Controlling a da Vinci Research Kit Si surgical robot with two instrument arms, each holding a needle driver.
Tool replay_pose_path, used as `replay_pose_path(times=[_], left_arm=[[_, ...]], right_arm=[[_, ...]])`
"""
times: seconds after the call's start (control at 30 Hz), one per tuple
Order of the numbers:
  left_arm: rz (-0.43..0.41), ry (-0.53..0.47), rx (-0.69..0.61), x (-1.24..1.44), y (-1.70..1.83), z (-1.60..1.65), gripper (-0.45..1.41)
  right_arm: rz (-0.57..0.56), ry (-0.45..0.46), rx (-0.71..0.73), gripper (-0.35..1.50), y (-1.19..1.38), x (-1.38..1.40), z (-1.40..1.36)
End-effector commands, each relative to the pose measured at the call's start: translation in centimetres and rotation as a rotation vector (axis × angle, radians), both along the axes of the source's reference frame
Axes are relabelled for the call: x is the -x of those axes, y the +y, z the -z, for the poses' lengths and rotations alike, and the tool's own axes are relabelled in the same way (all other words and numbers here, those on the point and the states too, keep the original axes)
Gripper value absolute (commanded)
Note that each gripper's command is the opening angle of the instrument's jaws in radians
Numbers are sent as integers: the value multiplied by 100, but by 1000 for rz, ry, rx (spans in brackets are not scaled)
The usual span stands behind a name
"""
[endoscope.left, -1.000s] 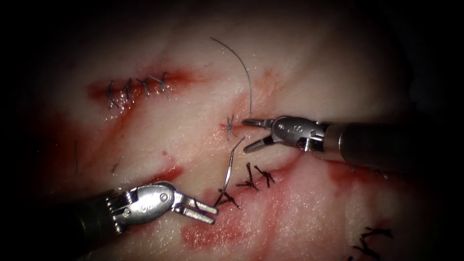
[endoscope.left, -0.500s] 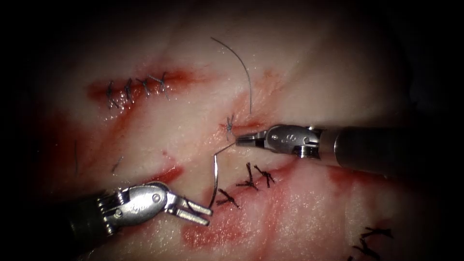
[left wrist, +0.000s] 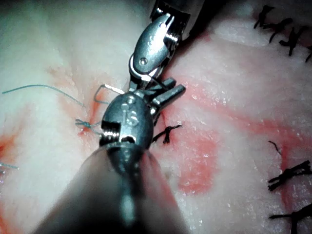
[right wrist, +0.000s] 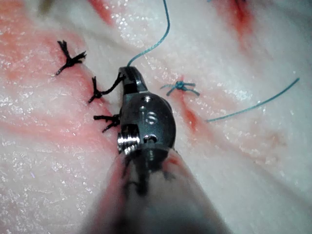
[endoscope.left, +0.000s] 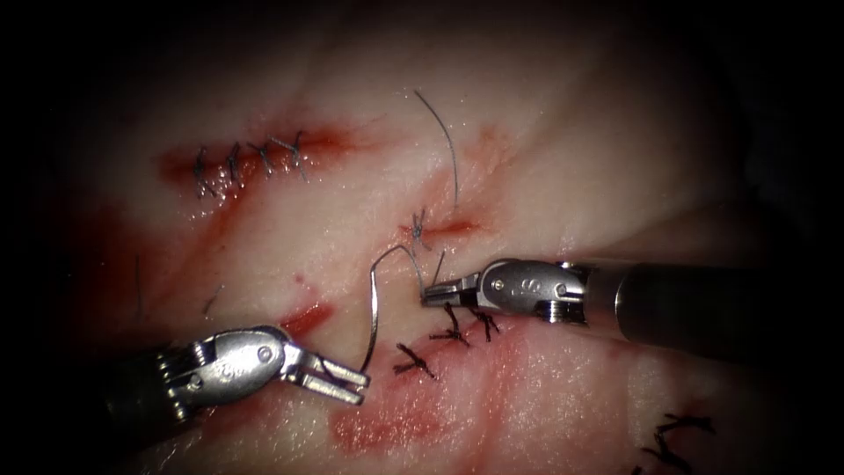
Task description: Wound Closure
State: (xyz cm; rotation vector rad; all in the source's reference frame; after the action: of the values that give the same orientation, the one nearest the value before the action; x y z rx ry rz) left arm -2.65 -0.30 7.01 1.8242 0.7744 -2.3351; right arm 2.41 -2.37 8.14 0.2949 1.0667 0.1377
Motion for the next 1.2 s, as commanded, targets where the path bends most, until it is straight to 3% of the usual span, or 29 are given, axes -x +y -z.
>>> replay_pose_path(times=[0.03, 0.13, 0.3, 0.77, 0.8, 0.83, 0.9, 1.1, 1.2], left_arm=[[0, 4, 2, 4, 5, -3, -45], [7, 11, 2, 1, 6, 1, -45], [21, 29, -3, -7, 9, 8, -45], [37, 50, -9, -16, 14, 14, -45], [40, 53, -9, -17, 16, 14, -45], [46, 59, -7, -18, 17, 14, -45], [79, 101, -23, -24, 22, 12, -45], [125, 162, -34, -38, 30, 5, -45], [143, 186, -35, -43, 32, 1, -45]], right_arm=[[-4, 19, -24, -35, 0, -10, -3], [30, 65, -68, -35, -8, -17, 7], [60, 59, -95, -35, -22, -37, 23], [57, 68, -152, -35, -30, -46, 37], [35, 81, -146, -13, -26, -45, 35], [13, 73, -138, 54, -21, -43, 34], [-61, 35, -115, 126, -1, -30, 34], [-152, -9, -105, 135, 36, 17, 44], [-229, -15, -115, 128, 60, 49, 46]])
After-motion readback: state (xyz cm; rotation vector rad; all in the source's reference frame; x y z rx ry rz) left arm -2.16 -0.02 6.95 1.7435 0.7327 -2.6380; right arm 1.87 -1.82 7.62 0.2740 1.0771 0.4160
